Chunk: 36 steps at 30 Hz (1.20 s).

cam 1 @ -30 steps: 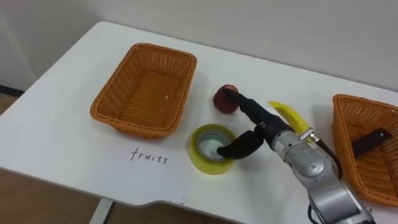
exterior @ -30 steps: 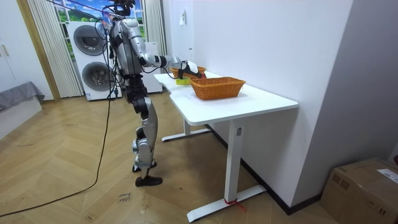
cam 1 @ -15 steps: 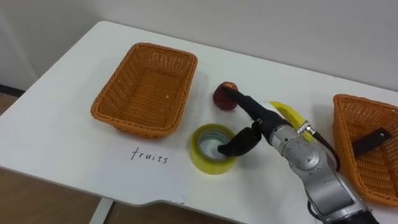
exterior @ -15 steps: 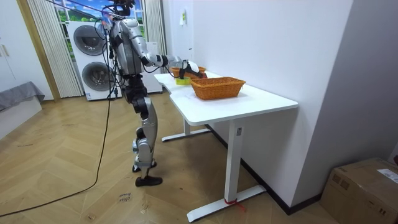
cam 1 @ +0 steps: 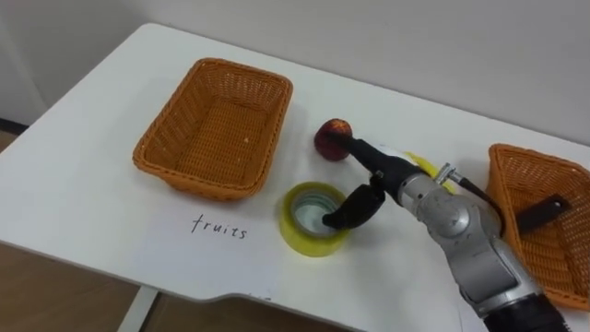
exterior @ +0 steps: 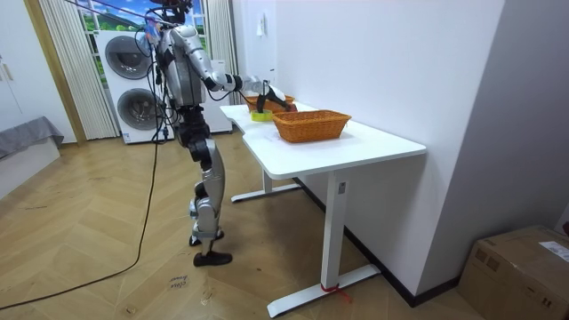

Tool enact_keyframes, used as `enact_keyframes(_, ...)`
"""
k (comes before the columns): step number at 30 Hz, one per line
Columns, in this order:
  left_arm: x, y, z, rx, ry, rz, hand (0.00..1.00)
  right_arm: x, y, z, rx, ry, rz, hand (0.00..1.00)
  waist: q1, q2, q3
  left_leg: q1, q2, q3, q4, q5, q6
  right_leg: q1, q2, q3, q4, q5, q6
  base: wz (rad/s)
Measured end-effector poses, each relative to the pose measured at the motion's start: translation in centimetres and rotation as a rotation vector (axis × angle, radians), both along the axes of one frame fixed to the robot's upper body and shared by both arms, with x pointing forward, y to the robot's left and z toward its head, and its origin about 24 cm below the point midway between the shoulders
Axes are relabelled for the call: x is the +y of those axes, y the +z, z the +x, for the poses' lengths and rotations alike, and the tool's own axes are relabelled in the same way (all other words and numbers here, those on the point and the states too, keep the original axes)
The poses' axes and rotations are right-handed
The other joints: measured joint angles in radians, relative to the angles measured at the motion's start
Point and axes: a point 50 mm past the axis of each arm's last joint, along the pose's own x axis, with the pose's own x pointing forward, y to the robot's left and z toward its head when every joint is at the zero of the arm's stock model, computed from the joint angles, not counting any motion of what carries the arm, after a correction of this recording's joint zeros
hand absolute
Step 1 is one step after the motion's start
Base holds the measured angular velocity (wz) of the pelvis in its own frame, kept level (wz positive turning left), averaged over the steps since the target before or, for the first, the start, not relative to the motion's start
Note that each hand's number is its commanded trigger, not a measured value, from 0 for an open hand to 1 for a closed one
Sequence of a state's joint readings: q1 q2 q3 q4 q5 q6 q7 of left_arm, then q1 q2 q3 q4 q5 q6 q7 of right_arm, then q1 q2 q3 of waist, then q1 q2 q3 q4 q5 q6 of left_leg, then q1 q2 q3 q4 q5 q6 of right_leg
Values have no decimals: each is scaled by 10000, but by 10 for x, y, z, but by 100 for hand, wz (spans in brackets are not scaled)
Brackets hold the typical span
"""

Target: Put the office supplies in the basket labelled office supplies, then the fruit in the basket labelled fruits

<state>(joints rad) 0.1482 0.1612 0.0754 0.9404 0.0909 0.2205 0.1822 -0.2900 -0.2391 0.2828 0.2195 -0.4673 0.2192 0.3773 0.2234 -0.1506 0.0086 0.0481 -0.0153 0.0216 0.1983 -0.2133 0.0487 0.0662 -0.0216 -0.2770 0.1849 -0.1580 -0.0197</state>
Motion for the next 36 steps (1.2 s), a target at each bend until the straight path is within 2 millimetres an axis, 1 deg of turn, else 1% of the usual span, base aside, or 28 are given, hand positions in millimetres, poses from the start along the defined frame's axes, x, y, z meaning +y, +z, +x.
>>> enact_keyframes(2, 2, 1, 3, -92, -35, 70, 0, -5, -6, 1, 738, -144, 12, 0, 83, -22, -7, 0, 3, -2, 6, 2, 0, 3, 7, 0, -2, 0, 0, 0)
enact_keyframes(6, 7, 2, 2, -66, -36, 200, 0, -9, -8, 1, 1228, -181, 302, 0, 91, -24, -8, -2, 11, -6, -13, -2, 3, -5, 18, 0, -13, 0, 0, 0)
enact_keyframes(11, 7, 3, 3, -85, -39, 197, 0, -9, -9, 1, 1633, -58, 298, 0, 89, -25, -9, -1, 16, -6, -34, -4, 5, -11, 24, 0, -21, 0, 1, 0)
enact_keyframes(18, 7, 3, 3, -80, -41, 197, 0, -7, -10, 0, 1808, 110, 3, 0, 110, -25, -9, -1, 18, -2, -24, -3, 5, -8, 25, 7, -21, 0, 0, 0)
enact_keyframes(22, 7, 3, 3, -80, -26, 203, 0, -8, -10, 0, 1956, 142, -248, 0, 294, -67, -41, 26, 24, 15, -22, -3, 4, 1, 27, 22, -16, 0, 0, 0)
enact_keyframes(29, 7, 2, 3, -56, -21, 200, 0, -9, -11, -1, 2201, 261, -593, 0, 346, -86, -55, 82, 20, 19, -13, -1, 4, 52, 26, 69, 1, 1, 1, 0)
enact_keyframes(30, 7, 2, 3, -52, -20, 199, 0, -9, -11, -2, 2215, 275, -611, 65, 346, -86, -55, 89, 20, 19, -14, -1, 4, 58, 27, 86, 1, 1, 1, 0)
enact_keyframes(31, 7, 2, 2, -44, -19, 199, 0, -9, -11, -2, 2232, 302, -650, 100, 349, -86, -55, 101, 21, 22, -17, -1, 4, 64, 36, 143, 1, 1, 1, 0)
enact_keyframes(36, 7, 1, -1, 99, 17, 190, 0, -9, -8, -1, 2083, 293, -772, 100, 351, -85, -54, 146, 21, 40, -41, -1, 4, 67, 38, 169, -1, 1, 1, 0)
